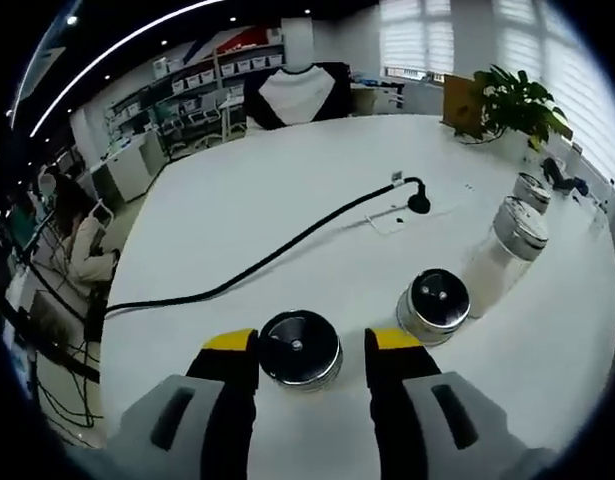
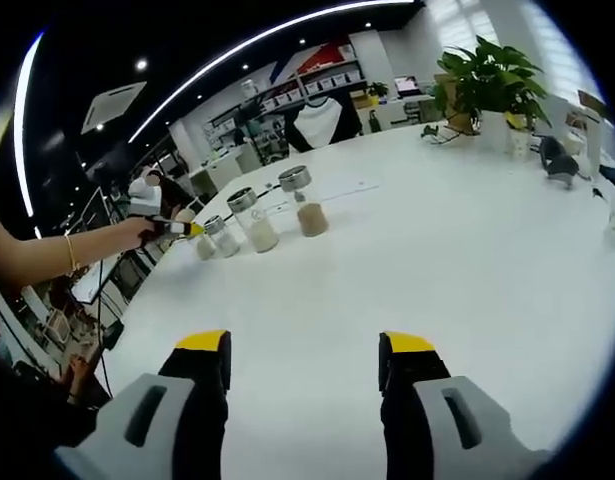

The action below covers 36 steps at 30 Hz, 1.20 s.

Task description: Rotate the seasoning bottle until the label or dispensing opening points toward the visible target arrow and the bottle remains upright within the marked orientation range

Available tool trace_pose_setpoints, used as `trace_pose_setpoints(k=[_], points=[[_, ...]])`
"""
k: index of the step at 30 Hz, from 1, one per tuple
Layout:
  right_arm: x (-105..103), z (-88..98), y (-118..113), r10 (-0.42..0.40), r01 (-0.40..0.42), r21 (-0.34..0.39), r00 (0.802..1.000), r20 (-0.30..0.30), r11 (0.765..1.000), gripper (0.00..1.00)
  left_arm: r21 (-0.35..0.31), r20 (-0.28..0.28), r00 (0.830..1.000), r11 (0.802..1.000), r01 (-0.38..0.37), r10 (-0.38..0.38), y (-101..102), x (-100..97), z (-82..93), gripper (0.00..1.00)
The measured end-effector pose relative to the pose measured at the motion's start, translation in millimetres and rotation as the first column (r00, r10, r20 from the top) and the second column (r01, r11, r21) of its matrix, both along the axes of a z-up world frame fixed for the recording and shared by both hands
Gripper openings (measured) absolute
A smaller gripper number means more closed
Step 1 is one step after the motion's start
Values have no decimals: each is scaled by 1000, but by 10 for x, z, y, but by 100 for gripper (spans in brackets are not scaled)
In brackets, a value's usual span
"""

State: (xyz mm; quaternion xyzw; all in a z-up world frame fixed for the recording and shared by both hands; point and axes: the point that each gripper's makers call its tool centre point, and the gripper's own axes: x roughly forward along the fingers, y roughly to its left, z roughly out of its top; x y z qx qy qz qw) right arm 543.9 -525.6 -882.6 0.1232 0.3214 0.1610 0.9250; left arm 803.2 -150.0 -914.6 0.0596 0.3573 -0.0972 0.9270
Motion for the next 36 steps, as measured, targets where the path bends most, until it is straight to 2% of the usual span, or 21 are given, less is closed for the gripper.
trace_pose_setpoints(k=[1, 2, 3, 6, 9, 11, 14, 21, 24, 28, 36], points=[[-7, -3, -9, -3, 3, 0, 1000, 0, 1000, 58, -26, 14, 1000, 1000, -4, 5, -31, 39, 19, 43], [-11, -12, 9, -4, 4, 18, 1000, -2, 1000, 58, 1, 3, 998, 998, 58, -58, -147, 87, 19, 40], [6, 5, 20, -7, 7, 22, 1000, 3, 1000, 58, 31, -24, 999, 999, 34, -33, -98, 91, -50, 37], [18, 8, -7, -14, 14, 25, 1000, 4, 1000, 58, -15, -37, 999, 1000, -28, 27, -15, 141, -64, 34], [38, 9, -50, -29, 29, 30, 1000, 4, 999, 58, 1, -39, 999, 1000, 31, -31, -56, 107, -64, 34], [53, 31, -65, -37, 36, 35, 999, 8, 999, 58, 5, -40, 999, 999, 34, -33, -87, 56, -61, 34], [71, 51, -68, -39, 39, 41, 999, 17, 998, 57, -37, -40, 998, 999, 39, -41, -140, -17, -55, 34], [76, 52, -30, -11, 10, 54, 1000, 21, 998, 57, -38, -6, 997, 997, 73, -73, -197, -196, 43, 34], [74, 68, -27, 6, -8, 57, 1000, 27, 998, 56, -46, 19, 997, 996, 76, -75, -245, -373, 119, 34], [64, 62, -14, 29, -31, 56, 999, 22, 998, 56, -46, 20, 994, 993, 109, -109, -312, -655, 139, 34], [101, 96, 231, 130, -132, 59, 991, 36, 989, 56, -27, -2, 989, 988, 150, -150, -332, -1227, 66, 34]])
